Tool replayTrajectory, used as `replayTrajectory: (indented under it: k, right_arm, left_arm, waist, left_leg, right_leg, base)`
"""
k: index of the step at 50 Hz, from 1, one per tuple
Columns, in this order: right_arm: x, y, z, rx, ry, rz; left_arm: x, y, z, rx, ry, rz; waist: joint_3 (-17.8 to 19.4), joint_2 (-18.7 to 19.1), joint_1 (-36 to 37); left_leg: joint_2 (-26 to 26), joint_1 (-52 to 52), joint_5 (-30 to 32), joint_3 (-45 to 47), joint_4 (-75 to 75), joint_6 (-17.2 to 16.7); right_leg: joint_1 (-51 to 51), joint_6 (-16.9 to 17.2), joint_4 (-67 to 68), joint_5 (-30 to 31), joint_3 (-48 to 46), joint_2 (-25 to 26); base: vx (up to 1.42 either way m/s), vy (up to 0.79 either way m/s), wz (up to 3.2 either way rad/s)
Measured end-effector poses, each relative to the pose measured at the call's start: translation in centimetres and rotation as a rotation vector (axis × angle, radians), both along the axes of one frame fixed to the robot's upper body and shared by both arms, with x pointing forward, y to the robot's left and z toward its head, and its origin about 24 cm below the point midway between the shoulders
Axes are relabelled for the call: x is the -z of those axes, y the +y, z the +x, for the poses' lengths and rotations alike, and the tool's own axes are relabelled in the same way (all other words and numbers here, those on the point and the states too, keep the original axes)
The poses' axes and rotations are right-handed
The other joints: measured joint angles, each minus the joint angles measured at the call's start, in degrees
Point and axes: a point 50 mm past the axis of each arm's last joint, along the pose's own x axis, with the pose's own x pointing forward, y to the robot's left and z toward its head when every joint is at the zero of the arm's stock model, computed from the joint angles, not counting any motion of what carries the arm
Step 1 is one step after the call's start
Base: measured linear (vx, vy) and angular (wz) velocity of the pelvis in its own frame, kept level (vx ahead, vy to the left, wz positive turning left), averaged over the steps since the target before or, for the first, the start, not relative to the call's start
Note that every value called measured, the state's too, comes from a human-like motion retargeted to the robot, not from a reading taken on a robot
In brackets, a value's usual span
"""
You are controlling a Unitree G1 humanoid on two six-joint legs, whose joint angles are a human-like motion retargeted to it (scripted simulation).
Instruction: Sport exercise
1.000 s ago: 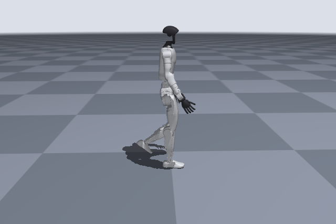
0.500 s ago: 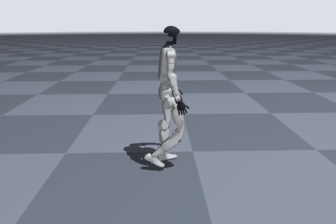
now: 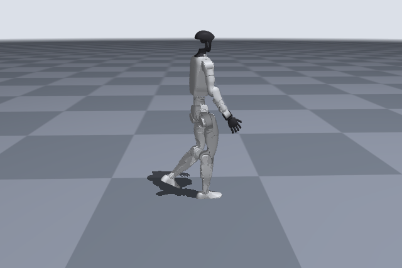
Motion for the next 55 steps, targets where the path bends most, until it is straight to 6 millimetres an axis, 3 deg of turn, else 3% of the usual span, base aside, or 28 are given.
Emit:
replayTrajectory:
  k: [4,8,10,12,13,15,17,20,25,30,33,38,41,45,49,52,55]
  right_arm:
    - [1.6,0.6,-2.7,0.008,0.114,0.020]
    - [2.4,1.7,-3.8,-0.013,0.172,0.056]
    - [3.2,3.4,-5.1,-0.044,0.211,0.091]
    - [2.8,3.5,-3.9,-0.069,0.186,0.098]
    - [3.1,4.4,-4.5,-0.088,0.202,0.114]
    - [2.6,4.4,-3.0,-0.107,0.173,0.121]
    - [2.5,4.8,-2.6,-0.117,0.166,0.137]
    - [2.5,5.2,-2.5,-0.118,0.163,0.160]
    - [2.6,5.1,-2.8,-0.110,0.162,0.170]
    - [2.5,4.9,-2.6,-0.098,0.162,0.153]
    - [2.4,4.9,-2.3,-0.095,0.154,0.141]
    - [1.9,5.0,-1.1,-0.102,0.115,0.136]
    - [1.5,4.8,-0.3,-0.104,0.091,0.136]
    - [1.3,4.0,-0.2,-0.078,0.087,0.124]
    - [1.8,3.0,-1.8,-0.056,0.127,0.096]
    - [2.4,2.4,-3.3,-0.041,0.177,0.077]
    - [2.7,1.6,-4.4,-0.019,0.220,0.050]
  left_arm:
    - [-1.0,0.1,3.2,-0.038,-0.106,0.005]
    - [-2.4,0.3,6.6,-0.032,-0.217,0.018]
    - [-2.2,0.0,6.3,-0.027,-0.216,0.034]
    - [-2.9,0.8,7.7,-0.011,-0.242,0.066]
    - [-2.4,0.7,6.8,-0.012,-0.214,0.074]
    - [-2.7,1.6,7.3,-0.006,-0.202,0.107]
    - [-2.2,2.0,6.1,-0.017,-0.142,0.118]
    - [-1.2,2.6,3.2,-0.039,-0.031,0.125]
    - [-0.4,4.4,-1.3,-0.095,0.111,0.139]
    - [-0.8,6.6,-3.3,-0.151,0.148,0.173]
    - [-1.0,7.2,-3.2,-0.174,0.130,0.189]
    - [-1.1,6.6,-1.3,-0.163,0.072,0.195]
    - [-1.0,5.2,0.2,-0.126,0.028,0.170]
    - [-0.8,3.0,1.6,-0.065,-0.010,0.120]
    - [-0.5,1.7,1.4,-0.026,0.002,0.091]
    - [-0.3,1.5,0.9,-0.031,0.017,0.080]
    - [-0.3,1.2,1.1,-0.055,0.017,0.064]
  waist:
    - [-0.3,-1.0,-1.5]
    - [1.2,-4.3,-1.8]
    - [1.8,-7.6,-0.1]
    - [3.4,-8.8,-1.0]
    - [4.0,-10.1,0.0]
    - [4.7,-11.1,-1.1]
    - [5.3,-12.4,-1.4]
    - [5.6,-15.1,-1.2]
    - [3.5,-19.7,0.6]
    - [0.0,-21.9,3.2]
    - [-1.1,-22.2,4.4]
    - [-0.7,-19.8,4.6]
    - [0.4,-17.4,3.6]
    - [1.1,-14.4,1.8]
    - [1.7,-13.2,0.2]
    - [2.0,-9.0,-0.2]
    - [1.2,-2.9,-0.6]
  left_leg:
    - [-6.1,8.1,1.0,-2.6,-15.9,-1.8]
    - [-12.5,13.6,-2.5,-2.0,-34.5,0.9]
    - [-16.6,16.5,-0.5,0.9,-44.2,2.9]
    - [-18.5,16.2,0.1,-0.7,-48.6,3.9]
    - [-19.7,16.5,1.0,0.4,-49.7,4.4]
    - [-21.2,15.7,3.7,-1.9,-54.2,5.1]
    - [-22.8,15.6,6.9,-3.3,-57.7,5.6]
    - [-25.8,15.6,11.3,-5.3,-61.5,5.8]
    - [-29.9,11.6,17.5,-8.1,-63.4,5.4]
    - [-31.1,4.5,22.2,-8.3,-63.5,5.1]
    - [-31.2,0.6,24.5,-7.7,-63.5,4.3]
    - [-29.3,-5.1,26.9,-7.1,-63.6,0.0]
    - [-26.8,-7.0,24.1,-5.7,-63.4,-1.3]
    - [-23.3,-7.5,21.3,-0.5,-59.0,-0.7]
    - [-18.6,-8.7,8.2,3.5,-31.1,2.8]
    - [-11.5,-7.6,0.4,1.6,-8.9,3.6]
    - [-6.5,-3.2,0.4,-3.4,-0.2,1.0]
  right_leg:
    - [-4.4,1.1,1.5,3.0,-2.9,-2.3]
    - [-10.4,3.3,7.3,4.4,-5.1,-8.1]
    - [-16.0,5.3,14.6,5.6,-2.3,-12.0]
    - [-18.6,8.5,16.0,7.4,-1.1,-13.6]
    - [-20.8,9.1,19.8,6.8,1.0,-14.4]
    - [-22.9,9.3,23.2,4.8,0.1,-16.9]
    - [-24.5,7.8,32.6,-0.1,-0.3,-20.3]
    - [-24.7,4.0,50.9,-9.2,0.3,-26.4]
    - [-17.5,2.9,66.4,-13.7,4.8,-31.3]
    - [-7.8,7.4,63.8,-9.6,9.3,-27.2]
    - [-3.1,9.2,55.8,-10.3,11.7,-23.4]
    - [-0.4,4.6,41.8,-20.5,10.2,-19.6]
    - [-1.4,2.0,36.5,-22.1,6.6,-18.6]
    - [-3.8,1.1,30.7,-19.4,3.2,-17.1]
    - [-5.4,1.6,27.8,-14.7,2.3,-16.3]
    - [-6.5,0.7,25.4,-11.1,1.7,-10.5]
    - [-6.4,-0.4,16.0,-3.8,0.5,-2.2]
  base:
    - [-0.52,0.06,0.50]
    - [-0.56,0.07,0.38]
    - [-0.62,0.07,-0.02]
    - [-0.57,0.06,0.42]
    - [-0.58,0.06,0.17]
    - [-0.53,0.08,0.63]
    - [-0.51,0.10,0.65]
    - [-0.50,0.08,0.45]
    - [-0.50,0.05,0.41]
    - [-0.51,-0.03,0.27]
    - [-0.54,-0.10,0.21]
    - [-0.61,-0.14,0.22]
    - [-0.68,-0.14,0.29]
    - [-0.67,-0.09,0.31]
    - [-0.61,-0.02,0.16]
    - [-0.58,0.01,-0.09]
    - [-0.58,0.02,-0.11]
